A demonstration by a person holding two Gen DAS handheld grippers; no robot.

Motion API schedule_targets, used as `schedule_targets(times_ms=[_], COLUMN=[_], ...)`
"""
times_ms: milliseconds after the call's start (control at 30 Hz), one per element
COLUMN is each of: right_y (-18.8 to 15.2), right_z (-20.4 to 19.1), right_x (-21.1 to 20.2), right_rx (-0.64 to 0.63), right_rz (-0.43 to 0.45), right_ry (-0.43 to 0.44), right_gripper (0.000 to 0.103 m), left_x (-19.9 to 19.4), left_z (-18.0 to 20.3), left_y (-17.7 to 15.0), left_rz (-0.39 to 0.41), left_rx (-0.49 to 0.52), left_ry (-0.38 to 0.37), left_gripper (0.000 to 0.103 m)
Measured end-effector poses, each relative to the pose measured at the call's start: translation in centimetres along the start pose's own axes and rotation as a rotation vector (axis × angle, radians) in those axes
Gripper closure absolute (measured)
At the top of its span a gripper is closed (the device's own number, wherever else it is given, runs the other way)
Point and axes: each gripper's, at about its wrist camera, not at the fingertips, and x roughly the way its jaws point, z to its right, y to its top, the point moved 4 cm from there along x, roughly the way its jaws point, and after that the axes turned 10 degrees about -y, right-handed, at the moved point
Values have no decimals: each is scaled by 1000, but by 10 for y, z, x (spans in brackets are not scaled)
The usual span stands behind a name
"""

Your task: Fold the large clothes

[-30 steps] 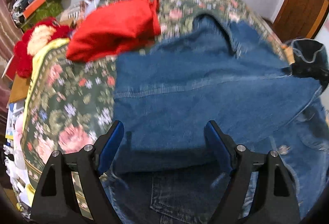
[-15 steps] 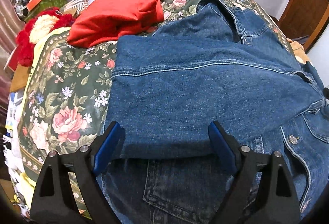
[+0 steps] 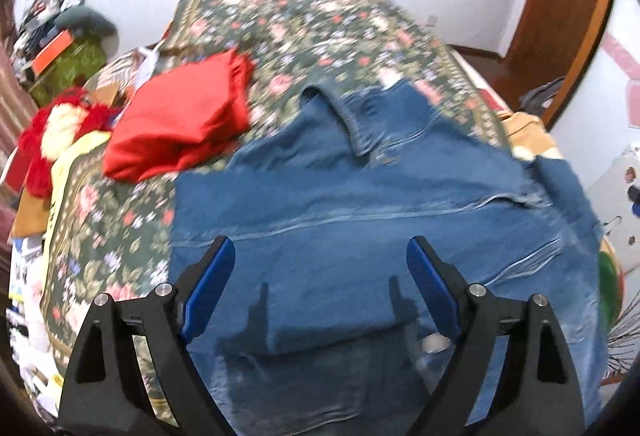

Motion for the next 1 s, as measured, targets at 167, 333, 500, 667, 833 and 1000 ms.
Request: schedule_targets(times_ms=[167,333,500,667,833,1000], right_y=[-14,-28,-19,-1,8,11], right_z=[46,71,82,95,104,97], right_x=[33,72,93,120,145,135], right_rx=[138,289,373,479,559,492], right_rz=[-112,-234,-254,-276,-304,-257], right_ry=[-29,45,104,126,122,6], right_gripper=[20,20,19,18,18,63], left_x=[14,32,39,43,41,34], left_z=[26,37,30,15,5,-3], left_y=[3,-6,-12,-15,-19,-19], left_rz=[-21,-78,-100,-113,-115,-98], left_rx=[33,62,41,-23,-44,-57], left_ry=[-34,-26,-10,7,22,27], left_gripper=[15,15,15,15,15,15])
